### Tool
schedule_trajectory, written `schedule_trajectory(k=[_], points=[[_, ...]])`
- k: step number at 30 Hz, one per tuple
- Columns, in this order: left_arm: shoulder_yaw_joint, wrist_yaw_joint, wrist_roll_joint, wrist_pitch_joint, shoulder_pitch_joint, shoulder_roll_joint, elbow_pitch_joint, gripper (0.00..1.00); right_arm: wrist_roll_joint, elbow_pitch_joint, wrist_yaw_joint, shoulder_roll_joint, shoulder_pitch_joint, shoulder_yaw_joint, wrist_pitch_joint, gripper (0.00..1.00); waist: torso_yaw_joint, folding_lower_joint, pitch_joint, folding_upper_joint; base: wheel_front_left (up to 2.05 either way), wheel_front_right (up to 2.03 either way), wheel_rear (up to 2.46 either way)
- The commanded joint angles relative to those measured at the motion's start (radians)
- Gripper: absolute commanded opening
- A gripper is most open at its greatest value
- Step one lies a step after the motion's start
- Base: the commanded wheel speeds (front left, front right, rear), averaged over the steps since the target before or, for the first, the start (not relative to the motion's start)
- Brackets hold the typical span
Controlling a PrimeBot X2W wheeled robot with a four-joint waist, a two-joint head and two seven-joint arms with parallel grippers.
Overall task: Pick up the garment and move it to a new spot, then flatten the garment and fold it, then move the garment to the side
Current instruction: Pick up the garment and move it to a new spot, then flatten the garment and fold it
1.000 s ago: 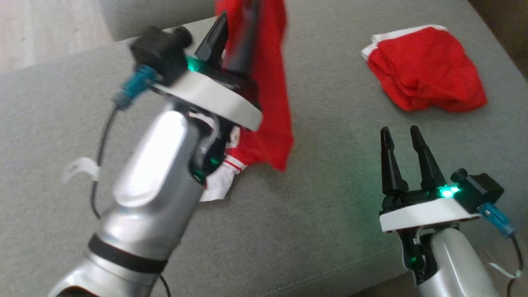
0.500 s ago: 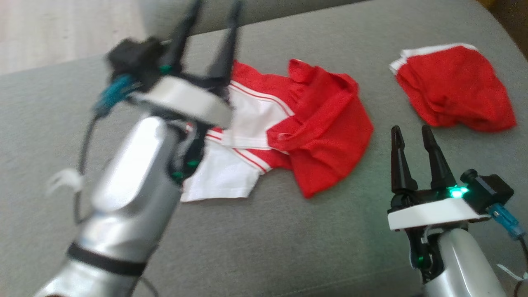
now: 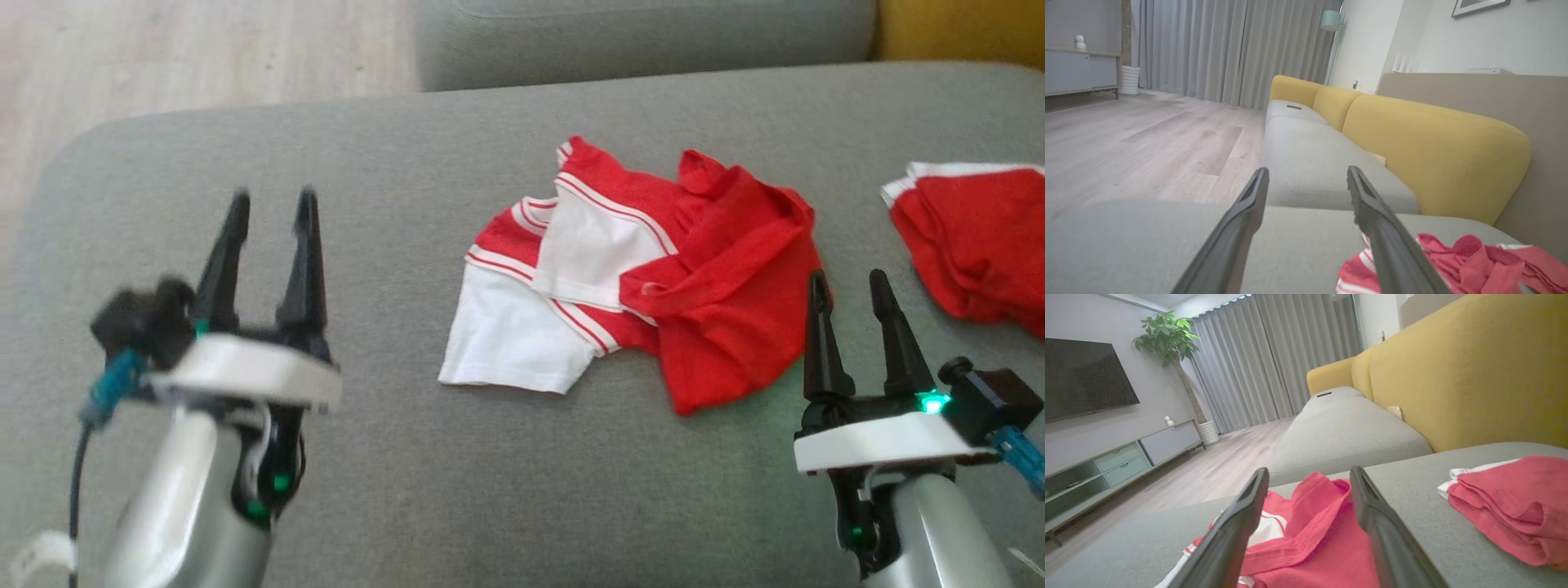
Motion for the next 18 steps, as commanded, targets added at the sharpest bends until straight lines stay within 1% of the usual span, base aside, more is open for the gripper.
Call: schedule_trajectory(k=[1,3,7,11,14,18], points=[[0.044,-0.010,0.016,-0.005,-0.016,0.014,-0.041,1.00,-0.007,-0.032,0.007,-0.002,-0.013,0.020,-0.011,1.00,0.014,0.0000,-0.014,0.0000,0.00,0.00,0.00],[0.057,-0.014,0.036,-0.005,0.033,-0.002,-0.049,1.00,-0.008,-0.030,0.007,-0.002,-0.006,0.022,-0.011,1.00,0.020,0.0000,-0.023,0.0000,0.00,0.00,0.00],[0.083,-0.031,0.066,-0.005,0.124,-0.057,-0.063,1.00,-0.001,-0.027,0.007,-0.002,0.005,0.032,-0.010,1.00,0.019,0.0000,-0.038,0.0000,0.00,0.00,0.00],[0.106,-0.049,0.090,-0.005,0.182,-0.102,-0.075,1.00,0.003,-0.029,0.007,-0.002,0.010,0.040,-0.007,1.00,0.014,0.0000,-0.040,0.0000,0.00,0.00,0.00],[0.114,-0.061,0.102,-0.005,0.194,-0.120,-0.083,1.00,0.000,-0.033,0.007,-0.002,0.010,0.042,-0.003,1.00,0.012,0.0000,-0.038,0.0000,0.00,0.00,0.00],[0.109,-0.077,0.114,-0.005,0.188,-0.129,-0.085,1.00,-0.007,-0.034,0.007,-0.002,0.007,0.044,0.002,1.00,0.016,0.0000,-0.030,0.0000,0.00,0.00,0.00]])
